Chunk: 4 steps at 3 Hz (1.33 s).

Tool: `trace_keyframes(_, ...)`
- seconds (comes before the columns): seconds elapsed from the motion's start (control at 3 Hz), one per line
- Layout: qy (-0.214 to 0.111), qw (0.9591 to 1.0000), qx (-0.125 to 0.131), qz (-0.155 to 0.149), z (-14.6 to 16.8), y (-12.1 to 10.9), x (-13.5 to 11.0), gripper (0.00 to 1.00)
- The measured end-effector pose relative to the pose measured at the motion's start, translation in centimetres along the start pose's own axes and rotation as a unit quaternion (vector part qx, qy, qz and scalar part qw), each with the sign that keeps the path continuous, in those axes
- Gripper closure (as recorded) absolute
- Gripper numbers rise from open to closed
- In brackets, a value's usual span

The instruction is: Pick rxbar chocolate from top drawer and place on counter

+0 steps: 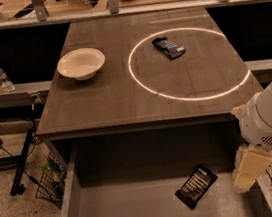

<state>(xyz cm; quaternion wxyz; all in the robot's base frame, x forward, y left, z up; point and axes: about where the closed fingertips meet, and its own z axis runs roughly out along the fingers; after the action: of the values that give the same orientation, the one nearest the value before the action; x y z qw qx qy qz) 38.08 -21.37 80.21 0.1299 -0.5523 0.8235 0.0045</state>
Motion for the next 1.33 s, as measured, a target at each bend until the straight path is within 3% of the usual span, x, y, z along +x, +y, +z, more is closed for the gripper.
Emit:
trace_keyframes(0.33,0.001,1.0000,-0.001,0.010,1.6,0.8,-0.4,0.00)
trace_keyframes(0.67,0.004,0.9994,-0.013,0.031,6.3,2.6,-0.5,0.00)
trace_keyframes(1.33,-0.003,0.9987,-0.005,0.051,13.6,3.6,-1.2,0.00)
